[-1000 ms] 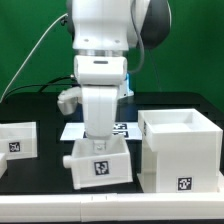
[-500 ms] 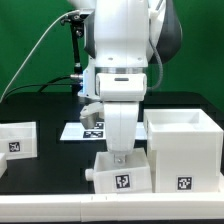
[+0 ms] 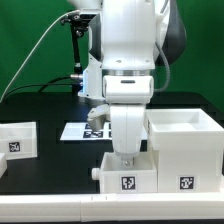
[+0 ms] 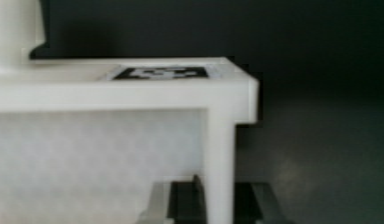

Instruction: Assemble drawer

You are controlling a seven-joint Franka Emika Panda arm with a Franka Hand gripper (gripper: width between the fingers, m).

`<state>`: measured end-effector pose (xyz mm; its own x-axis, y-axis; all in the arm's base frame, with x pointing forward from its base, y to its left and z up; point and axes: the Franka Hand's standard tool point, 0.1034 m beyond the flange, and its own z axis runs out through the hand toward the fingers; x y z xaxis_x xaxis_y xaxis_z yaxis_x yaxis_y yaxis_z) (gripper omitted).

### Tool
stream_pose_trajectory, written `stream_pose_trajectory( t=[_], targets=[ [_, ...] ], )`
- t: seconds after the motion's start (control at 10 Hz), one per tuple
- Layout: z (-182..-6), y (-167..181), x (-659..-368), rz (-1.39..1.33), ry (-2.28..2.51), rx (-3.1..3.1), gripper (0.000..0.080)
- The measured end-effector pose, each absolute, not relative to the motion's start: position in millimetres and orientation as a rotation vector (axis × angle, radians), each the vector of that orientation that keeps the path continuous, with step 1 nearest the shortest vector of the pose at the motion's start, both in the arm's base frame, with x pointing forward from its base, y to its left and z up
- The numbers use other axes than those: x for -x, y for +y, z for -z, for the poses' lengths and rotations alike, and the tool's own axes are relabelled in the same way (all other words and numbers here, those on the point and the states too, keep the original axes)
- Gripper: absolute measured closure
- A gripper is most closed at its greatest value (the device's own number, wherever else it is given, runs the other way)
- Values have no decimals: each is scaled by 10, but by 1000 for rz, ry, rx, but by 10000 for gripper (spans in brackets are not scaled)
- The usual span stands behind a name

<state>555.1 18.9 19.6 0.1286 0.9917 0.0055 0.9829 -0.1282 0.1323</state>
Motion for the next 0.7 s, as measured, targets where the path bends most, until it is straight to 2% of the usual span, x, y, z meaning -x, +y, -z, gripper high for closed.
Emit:
stream_pose_trajectory(
  t=[0.7],
  targets=[
    [-200,213,-5555,-155,1960,-2318,765]
  ],
)
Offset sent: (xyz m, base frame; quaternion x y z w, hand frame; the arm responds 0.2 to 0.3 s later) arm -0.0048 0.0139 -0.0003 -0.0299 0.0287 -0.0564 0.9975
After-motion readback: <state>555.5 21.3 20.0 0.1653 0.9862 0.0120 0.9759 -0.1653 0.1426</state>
